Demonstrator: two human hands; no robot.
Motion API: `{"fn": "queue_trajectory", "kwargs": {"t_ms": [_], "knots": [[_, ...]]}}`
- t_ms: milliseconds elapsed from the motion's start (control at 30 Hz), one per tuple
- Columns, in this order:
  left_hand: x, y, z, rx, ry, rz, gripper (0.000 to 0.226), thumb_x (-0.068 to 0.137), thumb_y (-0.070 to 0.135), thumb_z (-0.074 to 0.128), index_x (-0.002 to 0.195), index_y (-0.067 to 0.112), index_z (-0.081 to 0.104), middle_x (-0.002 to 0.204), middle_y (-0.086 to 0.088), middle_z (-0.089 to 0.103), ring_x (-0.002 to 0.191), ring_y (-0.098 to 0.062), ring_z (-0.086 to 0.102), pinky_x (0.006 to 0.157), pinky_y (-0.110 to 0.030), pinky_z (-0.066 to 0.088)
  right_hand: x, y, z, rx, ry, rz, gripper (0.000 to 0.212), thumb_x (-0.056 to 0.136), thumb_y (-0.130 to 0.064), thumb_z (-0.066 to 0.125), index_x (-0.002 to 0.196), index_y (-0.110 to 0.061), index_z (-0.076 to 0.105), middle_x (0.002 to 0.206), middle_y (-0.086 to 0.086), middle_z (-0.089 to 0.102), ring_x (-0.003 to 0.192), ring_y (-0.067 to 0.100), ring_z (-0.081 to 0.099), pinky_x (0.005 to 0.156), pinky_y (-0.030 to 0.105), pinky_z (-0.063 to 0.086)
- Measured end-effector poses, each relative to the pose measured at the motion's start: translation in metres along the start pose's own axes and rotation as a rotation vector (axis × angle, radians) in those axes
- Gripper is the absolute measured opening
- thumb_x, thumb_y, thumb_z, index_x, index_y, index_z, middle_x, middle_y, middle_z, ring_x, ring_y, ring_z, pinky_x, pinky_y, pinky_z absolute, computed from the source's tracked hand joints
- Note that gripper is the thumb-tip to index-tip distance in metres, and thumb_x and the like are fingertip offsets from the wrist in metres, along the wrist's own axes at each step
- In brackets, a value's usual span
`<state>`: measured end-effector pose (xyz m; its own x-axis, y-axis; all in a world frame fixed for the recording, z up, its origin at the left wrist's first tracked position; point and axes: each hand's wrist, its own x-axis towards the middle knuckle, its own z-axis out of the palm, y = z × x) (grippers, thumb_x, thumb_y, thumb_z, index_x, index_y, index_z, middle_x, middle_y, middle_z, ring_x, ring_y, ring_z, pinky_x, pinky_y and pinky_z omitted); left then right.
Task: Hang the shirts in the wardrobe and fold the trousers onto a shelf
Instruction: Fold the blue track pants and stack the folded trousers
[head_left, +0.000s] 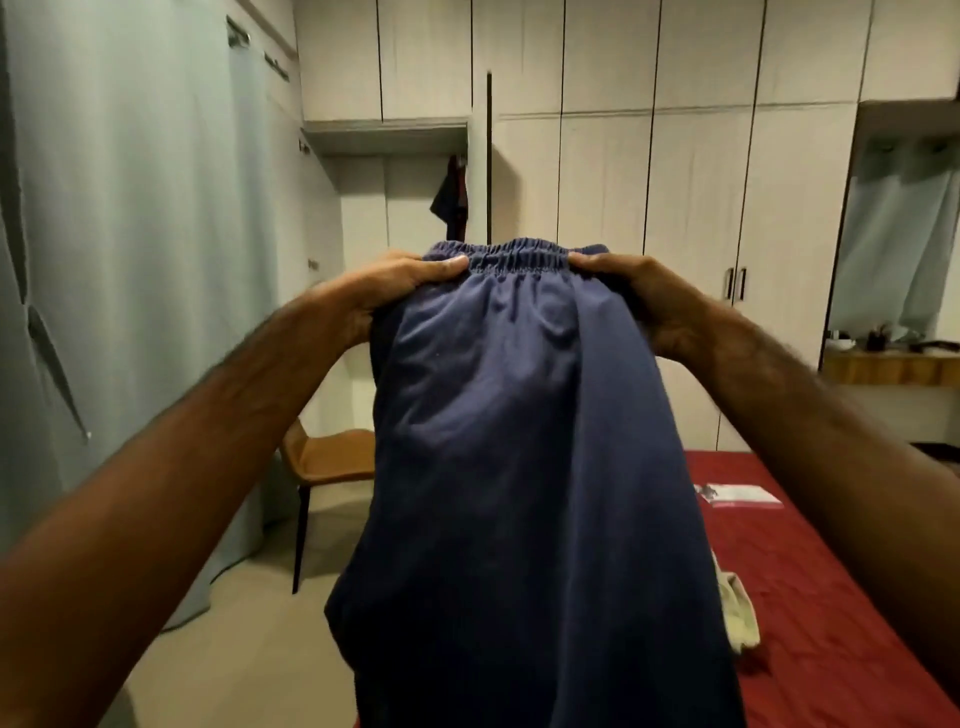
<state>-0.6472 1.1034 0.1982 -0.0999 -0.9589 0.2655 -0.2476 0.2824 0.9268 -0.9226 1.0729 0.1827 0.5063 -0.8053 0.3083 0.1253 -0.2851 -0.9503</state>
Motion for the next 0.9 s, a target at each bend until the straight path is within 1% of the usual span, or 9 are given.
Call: {"fn": "queue_trajectory", "kwargs": {"t_ms": [133, 267, 333, 433, 500, 567, 700, 800, 900], "knots": [[0.043, -0.099, 0.022, 0.189, 0.115, 0.038, 0.028, 0.088, 0.037, 0.074, 0.106, 0.016, 0.067, 0.1, -0.002, 0.072, 0.085, -0.012, 0.068, 0.07, -0.023, 0.056, 0.036, 0.093, -0.035, -0.185, 0.004, 0.144, 0.051, 0.088, -0.029, 0.069, 0.131, -0.005, 0.058, 0.124, 0.014, 0.064, 0.109, 0.027, 0.063, 0.101, 0.042, 0.047], [0.082, -0.241, 0.044, 0.445, 0.135, -0.036, 0.051, 0.083, 0.047, 0.076, 0.12, 0.016, 0.058, 0.114, -0.001, 0.068, 0.104, -0.018, 0.065, 0.095, -0.041, 0.054, 0.059, 0.232, -0.062, -0.338, -0.038, 0.412, 0.038, 0.084, -0.033, 0.074, 0.119, -0.02, 0.065, 0.109, 0.002, 0.067, 0.102, 0.018, 0.062, 0.086, 0.036, 0.049], [0.09, -0.304, 0.056, 0.587, 0.111, -0.069, 0.051, 0.086, 0.046, 0.074, 0.124, 0.016, 0.056, 0.122, -0.005, 0.067, 0.111, -0.025, 0.063, 0.096, -0.043, 0.052, 0.069, 0.302, -0.069, -0.401, -0.018, 0.501, 0.028, 0.091, -0.025, 0.071, 0.117, -0.022, 0.065, 0.105, 0.001, 0.066, 0.098, 0.016, 0.062, 0.078, 0.032, 0.049], [0.098, -0.379, 0.069, 0.677, 0.057, -0.113, 0.046, 0.088, 0.043, 0.072, 0.127, 0.024, 0.055, 0.125, -0.006, 0.067, 0.117, -0.029, 0.061, 0.093, -0.042, 0.051, 0.088, 0.391, -0.068, -0.534, 0.077, 0.512, 0.023, 0.09, -0.015, 0.072, 0.11, -0.014, 0.062, 0.094, 0.0, 0.064, 0.093, 0.016, 0.059, 0.066, 0.018, 0.049], [0.101, -0.417, 0.071, 0.697, 0.055, -0.12, 0.045, 0.088, 0.039, 0.072, 0.128, 0.025, 0.056, 0.126, -0.005, 0.067, 0.118, -0.029, 0.06, 0.088, -0.037, 0.049, 0.1, 0.435, -0.065, -0.665, 0.137, 0.47, 0.025, 0.086, -0.012, 0.076, 0.107, -0.011, 0.063, 0.09, -0.001, 0.062, 0.092, 0.017, 0.056, 0.067, 0.015, 0.047], [0.108, -0.44, 0.066, 0.725, 0.088, -0.113, 0.044, 0.086, 0.04, 0.074, 0.125, 0.026, 0.059, 0.122, -0.005, 0.069, 0.116, -0.029, 0.062, 0.087, -0.038, 0.052, 0.109, 0.462, -0.065, -0.783, 0.18, 0.433, 0.032, 0.083, -0.019, 0.079, 0.111, -0.01, 0.066, 0.097, 0.001, 0.065, 0.093, 0.016, 0.059, 0.079, 0.027, 0.048], [0.116, -0.461, 0.053, 0.715, 0.115, -0.067, 0.043, 0.077, 0.047, 0.079, 0.112, 0.026, 0.066, 0.109, -0.002, 0.073, 0.104, -0.025, 0.067, 0.083, -0.042, 0.056, 0.113, 0.481, -0.068, -0.835, 0.206, 0.382, 0.037, 0.077, -0.024, 0.083, 0.109, -0.011, 0.069, 0.098, 0.002, 0.068, 0.091, 0.013, 0.06, 0.086, 0.037, 0.051], [0.092, -0.463, 0.052, 0.621, 0.1, 0.012, 0.04, 0.074, 0.04, 0.085, 0.102, 0.018, 0.067, 0.094, 0.004, 0.07, 0.089, -0.01, 0.063, 0.073, -0.029, 0.048, 0.083, 0.471, -0.065, -0.787, 0.196, 0.283, 0.037, 0.068, -0.027, 0.083, 0.1, -0.013, 0.071, 0.089, 0.001, 0.068, 0.083, 0.009, 0.057, 0.083, 0.044, 0.052], [0.035, -0.45, 0.047, 0.566, -0.06, 0.111, 0.039, 0.073, 0.034, 0.086, 0.097, 0.012, 0.064, 0.088, -0.002, 0.068, 0.08, -0.007, 0.057, 0.072, -0.034, 0.048, 0.023, 0.448, -0.043, -0.819, 0.089, 0.172, 0.035, 0.066, -0.028, 0.077, 0.099, -0.017, 0.069, 0.089, 0.002, 0.069, 0.08, 0.007, 0.057, 0.077, 0.042, 0.05]]}}
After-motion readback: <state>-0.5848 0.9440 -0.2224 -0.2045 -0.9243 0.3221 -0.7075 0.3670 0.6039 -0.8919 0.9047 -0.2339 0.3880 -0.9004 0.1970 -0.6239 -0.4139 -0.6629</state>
